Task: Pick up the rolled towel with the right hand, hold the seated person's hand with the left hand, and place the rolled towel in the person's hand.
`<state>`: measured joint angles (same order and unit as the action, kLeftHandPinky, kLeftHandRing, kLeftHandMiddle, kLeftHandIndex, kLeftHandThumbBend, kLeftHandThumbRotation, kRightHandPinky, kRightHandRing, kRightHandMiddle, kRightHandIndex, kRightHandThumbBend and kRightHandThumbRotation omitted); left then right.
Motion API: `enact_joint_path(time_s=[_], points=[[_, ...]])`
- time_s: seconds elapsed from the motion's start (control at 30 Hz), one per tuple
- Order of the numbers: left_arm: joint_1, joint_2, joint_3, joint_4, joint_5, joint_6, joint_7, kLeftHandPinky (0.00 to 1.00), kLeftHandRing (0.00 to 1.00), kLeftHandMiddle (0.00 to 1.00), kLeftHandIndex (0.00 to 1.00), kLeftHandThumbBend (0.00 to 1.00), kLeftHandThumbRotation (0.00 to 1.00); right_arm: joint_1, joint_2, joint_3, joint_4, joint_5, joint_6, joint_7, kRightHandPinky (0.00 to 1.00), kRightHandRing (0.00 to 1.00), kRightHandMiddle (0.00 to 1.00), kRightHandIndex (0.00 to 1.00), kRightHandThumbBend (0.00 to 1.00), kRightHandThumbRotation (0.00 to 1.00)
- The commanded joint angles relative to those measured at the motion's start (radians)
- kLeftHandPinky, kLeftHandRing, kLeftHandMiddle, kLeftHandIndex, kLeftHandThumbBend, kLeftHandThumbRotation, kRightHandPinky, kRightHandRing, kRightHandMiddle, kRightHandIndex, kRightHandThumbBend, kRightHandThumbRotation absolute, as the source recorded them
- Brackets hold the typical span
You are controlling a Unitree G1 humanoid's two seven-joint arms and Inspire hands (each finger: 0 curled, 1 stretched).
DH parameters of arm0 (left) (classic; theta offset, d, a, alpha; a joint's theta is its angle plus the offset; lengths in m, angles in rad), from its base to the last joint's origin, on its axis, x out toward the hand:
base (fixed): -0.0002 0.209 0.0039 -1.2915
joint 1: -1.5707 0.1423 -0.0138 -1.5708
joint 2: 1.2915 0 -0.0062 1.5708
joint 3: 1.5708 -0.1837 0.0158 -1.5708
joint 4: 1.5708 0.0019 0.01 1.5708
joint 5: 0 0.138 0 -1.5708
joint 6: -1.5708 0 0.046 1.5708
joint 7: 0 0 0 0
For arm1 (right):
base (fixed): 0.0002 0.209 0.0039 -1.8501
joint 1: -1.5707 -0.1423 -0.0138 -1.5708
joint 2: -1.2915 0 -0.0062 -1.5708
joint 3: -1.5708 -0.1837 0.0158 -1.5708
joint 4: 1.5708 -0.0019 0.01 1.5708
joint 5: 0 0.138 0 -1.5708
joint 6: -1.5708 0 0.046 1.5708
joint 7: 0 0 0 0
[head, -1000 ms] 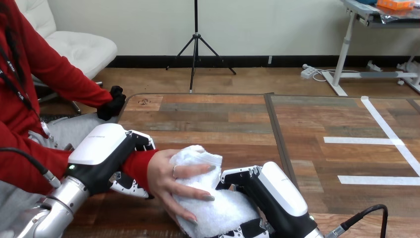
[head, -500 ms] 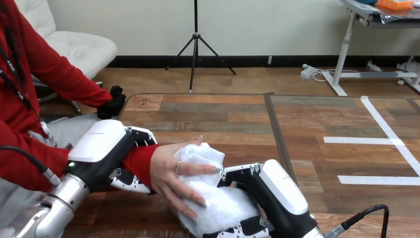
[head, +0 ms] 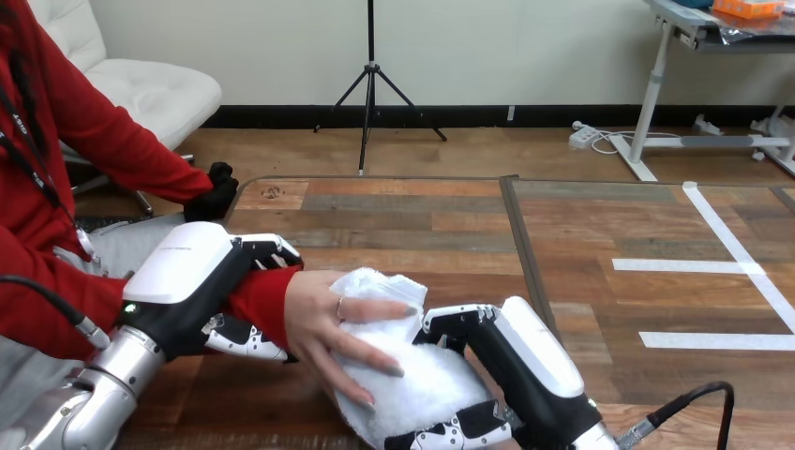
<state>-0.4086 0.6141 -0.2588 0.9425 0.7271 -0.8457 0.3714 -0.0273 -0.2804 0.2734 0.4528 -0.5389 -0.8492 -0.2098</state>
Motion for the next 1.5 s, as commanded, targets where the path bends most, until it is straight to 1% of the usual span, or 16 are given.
enact_joint_path(time_s=[0.0, 0.17, 0.2, 0.23, 0.3, 0.47, 0.5, 0.53, 0.8, 1.0, 1.07, 1.17, 1.27, 1.33, 1.37, 1.47], points=[[-0.131, -0.047, -0.045, -0.014, 0.025, -0.016, 0.030, 0.62, 0.66, 0.70, 0.74, 1.00, 0.32, -0.107, 0.051, -0.002, -0.230, 0.101, -0.029, 0.042, 0.51, 0.63, 0.63, 0.64, 0.93, 0.08], [-0.128, -0.039, -0.052, -0.028, 0.056, -0.001, 0.053, 0.74, 0.75, 0.77, 0.81, 1.00, 0.36, -0.094, 0.044, -0.008, -0.245, 0.106, -0.001, 0.071, 0.60, 0.73, 0.73, 0.74, 0.97, 0.14], [-0.127, -0.037, -0.054, -0.032, 0.064, 0.003, 0.058, 0.76, 0.76, 0.78, 0.82, 1.00, 0.36, -0.090, 0.040, -0.009, -0.253, 0.103, 0.011, 0.080, 0.62, 0.74, 0.75, 0.75, 0.98, 0.15], [-0.127, -0.037, -0.054, -0.034, 0.069, 0.005, 0.061, 0.81, 0.79, 0.81, 0.86, 1.00, 0.38, -0.087, 0.038, -0.010, -0.259, 0.101, 0.020, 0.087, 0.67, 0.78, 0.78, 0.79, 0.99, 0.18], [-0.125, -0.035, -0.054, -0.037, 0.075, 0.007, 0.063, 0.84, 0.81, 0.83, 0.88, 1.00, 0.39, -0.082, 0.035, -0.012, -0.268, 0.101, 0.035, 0.099, 0.71, 0.81, 0.81, 0.81, 0.99, 0.20], [-0.123, -0.035, -0.053, -0.038, 0.080, 0.006, 0.068, 0.92, 0.88, 0.89, 0.95, 1.00, 0.46, -0.071, 0.034, -0.014, -0.286, 0.107, 0.065, 0.124, 0.81, 0.88, 0.87, 0.88, 1.00, 0.26], [-0.122, -0.035, -0.053, -0.038, 0.082, 0.007, 0.070, 0.93, 0.89, 0.89, 0.96, 1.00, 0.47, -0.066, 0.033, -0.015, -0.297, 0.104, 0.082, 0.132, 0.83, 0.89, 0.88, 0.89, 1.00, 0.27], [-0.122, -0.036, -0.052, -0.037, 0.084, 0.007, 0.071, 0.94, 0.91, 0.92, 0.97, 1.00, 0.50, -0.062, 0.032, -0.016, -0.305, 0.102, 0.094, 0.137, 0.86, 0.92, 0.91, 0.92, 1.00, 0.30], [-0.119, -0.036, -0.054, -0.041, 0.086, 0.007, 0.079, 0.98, 0.98, 0.99, 1.00, 1.00, 0.56, -0.041, 0.032, -0.020, -0.344, 0.094, 0.151, 0.166, 0.95, 0.99, 0.99, 0.99, 1.00, 0.40], [-0.117, -0.032, -0.059, -0.042, 0.082, 0.006, 0.077, 1.00, 1.00, 1.00, 1.00, 1.00, 0.58, -0.030, 0.035, -0.022, -0.360, 0.086, 0.177, 0.177, 0.97, 1.00, 1.00, 1.00, 1.00, 0.45], [-0.117, -0.031, -0.062, -0.041, 0.080, 0.006, 0.077, 1.00, 1.00, 1.00, 1.00, 1.00, 0.60, -0.029, 0.035, -0.022, -0.362, 0.084, 0.180, 0.180, 0.98, 1.00, 1.00, 1.00, 1.00, 0.50], [-0.116, -0.029, -0.066, -0.039, 0.071, 0.003, 0.065, 1.00, 1.00, 1.00, 1.00, 1.00, 0.60, -0.023, 0.030, -0.023, -0.367, 0.079, 0.186, 0.185, 0.99, 1.00, 1.00, 1.00, 1.00, 0.59], [-0.115, -0.028, -0.065, -0.038, 0.057, -0.001, 0.046, 1.00, 1.00, 1.00, 1.00, 1.00, 0.61, -0.022, 0.029, -0.025, -0.361, 0.074, 0.182, 0.180, 1.00, 1.00, 1.00, 1.00, 1.00, 0.68], [-0.115, -0.027, -0.067, -0.036, 0.057, -0.005, 0.049, 1.00, 1.00, 1.00, 1.00, 1.00, 0.61, -0.020, 0.028, -0.025, -0.360, 0.072, 0.182, 0.179, 1.00, 1.00, 1.00, 1.00, 1.00, 0.74], [-0.115, -0.027, -0.068, -0.035, 0.057, -0.006, 0.050, 1.00, 1.00, 1.00, 1.00, 1.00, 0.61, -0.019, 0.028, -0.026, -0.361, 0.072, 0.183, 0.179, 1.00, 1.00, 1.00, 1.00, 1.00, 0.79], [-0.115, -0.025, -0.070, -0.032, 0.060, -0.009, 0.055, 1.00, 1.00, 1.00, 1.00, 1.00, 0.61, -0.015, 0.027, -0.027, -0.366, 0.070, 0.191, 0.184, 1.00, 1.00, 1.00, 1.00, 1.00, 0.84]])
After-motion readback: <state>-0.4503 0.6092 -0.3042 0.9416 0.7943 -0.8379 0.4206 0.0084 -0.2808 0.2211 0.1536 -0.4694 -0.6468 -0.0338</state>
